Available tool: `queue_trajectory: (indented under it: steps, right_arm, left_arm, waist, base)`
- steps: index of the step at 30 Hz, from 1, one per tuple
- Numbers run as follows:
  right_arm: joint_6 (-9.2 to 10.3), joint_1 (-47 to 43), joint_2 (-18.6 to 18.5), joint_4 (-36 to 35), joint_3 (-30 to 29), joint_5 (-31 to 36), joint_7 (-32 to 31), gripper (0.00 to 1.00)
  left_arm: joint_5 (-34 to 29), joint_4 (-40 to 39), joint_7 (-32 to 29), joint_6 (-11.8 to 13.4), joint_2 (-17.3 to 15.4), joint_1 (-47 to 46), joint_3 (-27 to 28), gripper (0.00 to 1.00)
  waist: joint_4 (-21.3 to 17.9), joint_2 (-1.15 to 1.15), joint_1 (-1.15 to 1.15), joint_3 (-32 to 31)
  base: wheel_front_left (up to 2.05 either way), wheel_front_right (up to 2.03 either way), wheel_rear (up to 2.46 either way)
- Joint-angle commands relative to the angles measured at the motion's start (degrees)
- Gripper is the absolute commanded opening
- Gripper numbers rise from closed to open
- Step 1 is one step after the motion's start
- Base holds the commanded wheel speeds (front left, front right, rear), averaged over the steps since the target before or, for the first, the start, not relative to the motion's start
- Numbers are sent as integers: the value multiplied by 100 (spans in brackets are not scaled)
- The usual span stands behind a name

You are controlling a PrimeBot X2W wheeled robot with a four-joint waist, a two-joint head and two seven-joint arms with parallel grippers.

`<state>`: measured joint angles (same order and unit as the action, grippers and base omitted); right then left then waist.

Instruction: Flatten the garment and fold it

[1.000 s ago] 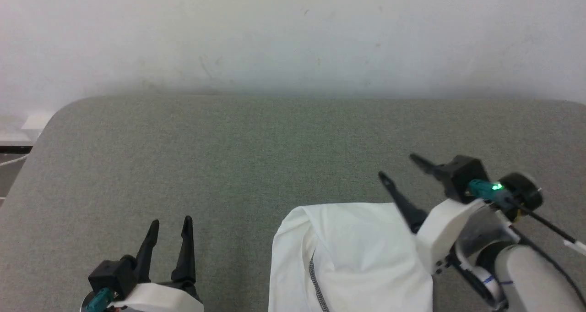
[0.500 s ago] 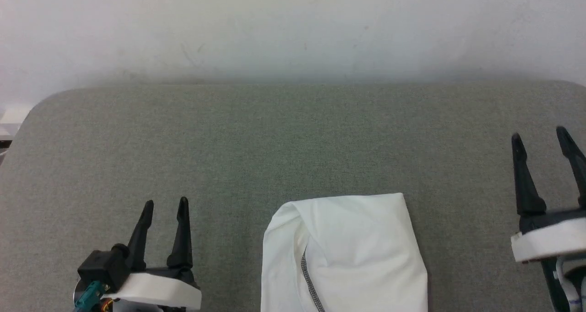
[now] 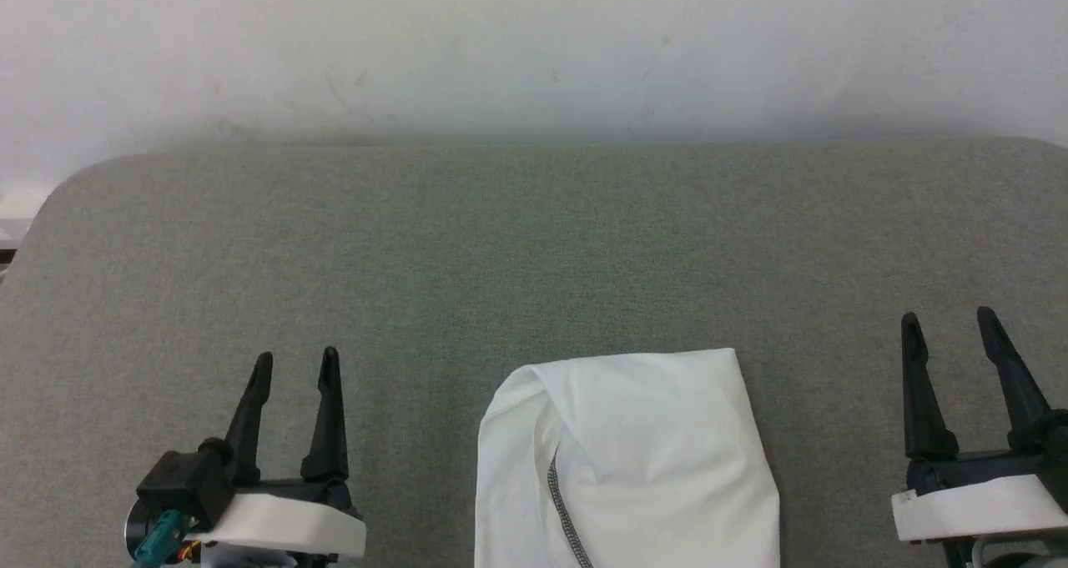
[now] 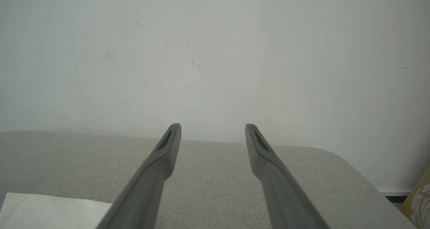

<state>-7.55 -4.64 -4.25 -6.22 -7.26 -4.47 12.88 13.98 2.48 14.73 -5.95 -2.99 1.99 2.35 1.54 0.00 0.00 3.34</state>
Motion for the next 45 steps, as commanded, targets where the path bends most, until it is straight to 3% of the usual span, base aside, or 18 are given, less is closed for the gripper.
queue_trajectory:
  steps: [1, 6, 10, 15, 18, 25, 35, 36, 37, 41, 45]
  right_arm:
    - [6, -34, 21, 22, 9, 26, 48, 100]
    - [6, -15, 8, 2, 6, 19, 29, 100]
    - [6, -16, -205, -65, 363, -411, -471, 100]
    - [6, -39, -762, -136, 943, -1393, -2148, 100]
    - [6, -34, -913, -197, 1127, -2095, -3238, 100]
    - [6, 132, -887, 173, 1148, -2724, -4964, 100]
    - [6, 449, -503, 1180, 1381, -2555, -5222, 100]
    - [6, 465, -494, 1267, 1410, -2502, -5170, 71]
    - [6, 489, -497, 1330, 1457, -2441, -5093, 4]
    - [6, 682, -649, 1386, 1689, -2191, -4618, 0]
    - [6, 1009, -1088, 1256, 1924, -1643, -4256, 0]
  left_arm:
    - [-42, -33, 27, 31, 11, 58, -9, 100]
    - [-108, -82, 27, 73, 11, 63, -44, 100]
    - [-97, -105, 27, 81, 11, 44, -66, 100]
    - [-22, -78, 27, 81, 11, 14, -120, 100]
    - [25, -78, 27, 82, 11, -16, -132, 100]
    - [67, -17, 27, 71, 11, -141, -253, 100]
    - [56, 52, 27, 67, 11, -223, -303, 100]
    - [53, 58, 27, 66, 11, -218, -298, 100]
    - [51, 63, 27, 71, 11, -212, -294, 100]
    - [40, 58, 27, 70, 12, -194, -334, 100]
    - [21, 17, 27, 57, 12, -186, -401, 100]
  waist:
    - [3, 0, 0, -8]
    - [36, 0, 0, 3]
    - [79, 0, 0, 54]
    - [160, 0, 0, 174]
    - [220, 0, 0, 268]
    - [433, 0, 0, 474]
    - [642, 0, 0, 538]
    - [641, 0, 0, 528]
    - [632, 0, 0, 513]
    - [490, 0, 0, 438]
    - [165, 0, 0, 405]
  base:
    - [0, 0, 0]
    - [0, 0, 0]
    - [0, 0, 0]
    - [0, 0, 0]
    - [0, 0, 0]
    - [0, 0, 0]
    - [0, 0, 0]
    - [0, 0, 0]
    - [0, 0, 0]
    - [0, 0, 0]
    - [0, 0, 0]
